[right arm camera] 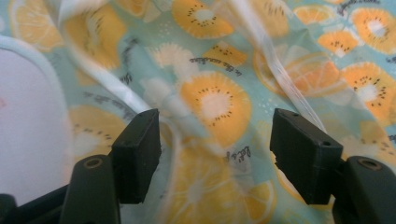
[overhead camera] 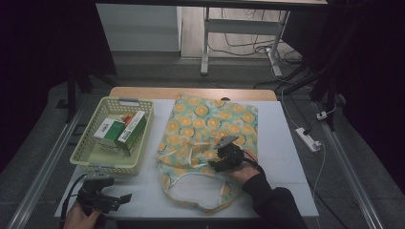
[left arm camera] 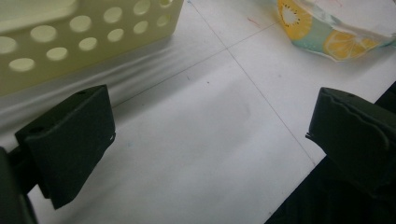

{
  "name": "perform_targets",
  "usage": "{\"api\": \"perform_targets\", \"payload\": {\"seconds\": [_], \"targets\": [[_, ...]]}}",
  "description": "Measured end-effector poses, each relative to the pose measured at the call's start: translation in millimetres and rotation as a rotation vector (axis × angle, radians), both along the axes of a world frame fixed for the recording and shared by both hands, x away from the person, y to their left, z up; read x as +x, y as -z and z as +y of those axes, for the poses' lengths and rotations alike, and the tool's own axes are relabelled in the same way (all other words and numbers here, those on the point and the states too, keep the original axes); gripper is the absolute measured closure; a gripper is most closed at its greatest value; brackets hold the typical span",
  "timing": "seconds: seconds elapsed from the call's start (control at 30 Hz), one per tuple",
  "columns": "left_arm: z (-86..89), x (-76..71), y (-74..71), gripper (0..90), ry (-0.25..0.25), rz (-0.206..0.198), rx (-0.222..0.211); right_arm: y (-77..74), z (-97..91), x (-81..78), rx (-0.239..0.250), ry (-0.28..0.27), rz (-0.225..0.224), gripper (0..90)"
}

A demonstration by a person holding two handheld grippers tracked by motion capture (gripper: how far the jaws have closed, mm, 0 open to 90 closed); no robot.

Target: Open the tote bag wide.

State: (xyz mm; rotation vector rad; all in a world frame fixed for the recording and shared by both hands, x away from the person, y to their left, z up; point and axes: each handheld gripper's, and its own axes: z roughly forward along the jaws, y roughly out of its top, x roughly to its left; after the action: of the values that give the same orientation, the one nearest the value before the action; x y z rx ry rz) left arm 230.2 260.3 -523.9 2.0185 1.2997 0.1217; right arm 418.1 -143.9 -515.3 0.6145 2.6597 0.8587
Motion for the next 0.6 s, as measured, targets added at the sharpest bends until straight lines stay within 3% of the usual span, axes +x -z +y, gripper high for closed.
{"api": "perform_targets", "payload": {"seconds": [0.17,0.33,0.4,0.43,0.6], "targets": [[0.1,0.1,0.1,0.8,-0.002,0.0,-0.002,3.5,1.7,3.1,0.019,-0.034,0.059,46.3],[0.1,0.0,0.0,0.8,0.0,0.0,0.0,2.2,5.5,-2.4,0.027,-0.094,0.092,78.2],[0.1,0.0,0.1,0.8,-0.003,-0.002,-0.002,1.2,7.1,-3.8,0.01,-0.103,0.065,86.6],[0.3,0.0,0.1,0.8,-0.003,-0.002,-0.004,0.1,7.3,-3.8,0.008,-0.101,0.068,88.0],[0.6,0.0,0.1,0.8,-0.003,-0.003,-0.007,-12.0,2.1,0.3,0.1,-0.076,0.095,89.4]]}}
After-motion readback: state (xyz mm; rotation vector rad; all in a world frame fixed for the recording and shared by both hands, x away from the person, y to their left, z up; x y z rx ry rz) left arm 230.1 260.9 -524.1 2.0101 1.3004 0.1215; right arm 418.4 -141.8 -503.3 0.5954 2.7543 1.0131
